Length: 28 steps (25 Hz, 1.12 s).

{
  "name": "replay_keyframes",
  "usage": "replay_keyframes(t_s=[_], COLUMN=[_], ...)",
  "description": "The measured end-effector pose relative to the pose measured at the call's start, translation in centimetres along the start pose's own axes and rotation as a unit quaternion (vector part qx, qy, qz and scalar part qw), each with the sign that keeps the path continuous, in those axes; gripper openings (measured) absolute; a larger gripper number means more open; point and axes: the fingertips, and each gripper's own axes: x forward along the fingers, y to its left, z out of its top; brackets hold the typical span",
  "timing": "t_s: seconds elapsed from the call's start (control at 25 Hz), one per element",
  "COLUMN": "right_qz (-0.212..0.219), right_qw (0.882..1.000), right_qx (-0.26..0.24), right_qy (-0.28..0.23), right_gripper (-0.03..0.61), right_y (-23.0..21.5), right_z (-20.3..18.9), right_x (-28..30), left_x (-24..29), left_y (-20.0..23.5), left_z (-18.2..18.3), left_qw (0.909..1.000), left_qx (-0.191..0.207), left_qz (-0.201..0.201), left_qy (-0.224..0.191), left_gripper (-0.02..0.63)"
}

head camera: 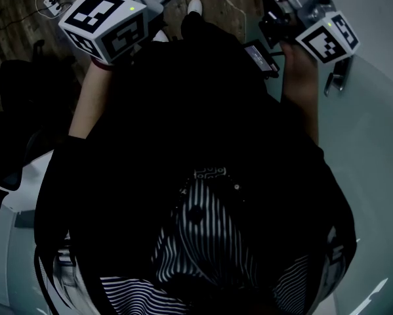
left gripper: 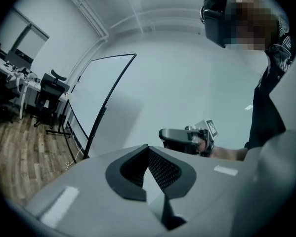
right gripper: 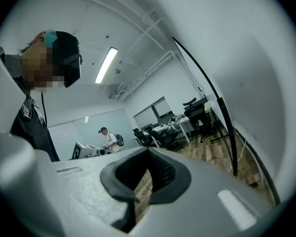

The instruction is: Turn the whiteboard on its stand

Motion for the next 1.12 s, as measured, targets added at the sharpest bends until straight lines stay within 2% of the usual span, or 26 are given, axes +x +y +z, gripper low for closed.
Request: replay_keyframes(t_s=[0.2, 0.4, 0.52, 0.76, 0.84, 1.0, 1.12], right_qz=[0.017, 0.039, 0.042, 0.051, 0.050, 0.059, 0.071], right_qw=[1.000, 0.999, 0.999, 0.999, 0.999, 0.998, 0.997], right_qx=[-0.017, -0.015, -0.013, 0.001, 0.010, 0.020, 0.015], right_qy=[0.004, 0.009, 0.009, 0.004, 0.004, 0.018, 0.017], right_gripper=[0.002, 0.002, 0.002, 0.002, 0.002, 0.002, 0.002], right_y=[2.1, -4.4, -6.6, -12.4, -14.7, -16.2, -15.9], right_z=[1.2, 4.9, 6.2, 8.3, 8.2, 6.8, 7.2], right_x=[0.8, 1.2, 1.1, -1.3, -2.2, -2.8, -2.7], left_x=[0.1, 7.3, 9.2, 16.0, 18.0, 18.4, 18.4], left_y=[-1.7, 1.0, 2.2, 1.6, 1.7, 2.9, 2.8], left_z=[1.5, 3.2, 4.2, 4.8, 4.2, 3.4, 3.9], left_qw=[0.9999, 0.9999, 0.9998, 0.9995, 0.9994, 0.9985, 0.9983], left_qx=[0.006, 0.002, 0.000, 0.012, -0.001, -0.029, -0.009], left_qz=[-0.005, 0.011, 0.020, 0.016, 0.019, 0.042, 0.050], left_qy=[-0.007, 0.006, 0.008, 0.025, 0.028, 0.020, 0.030], left_gripper=[0.000, 0.000, 0.000, 0.000, 0.000, 0.000, 0.000])
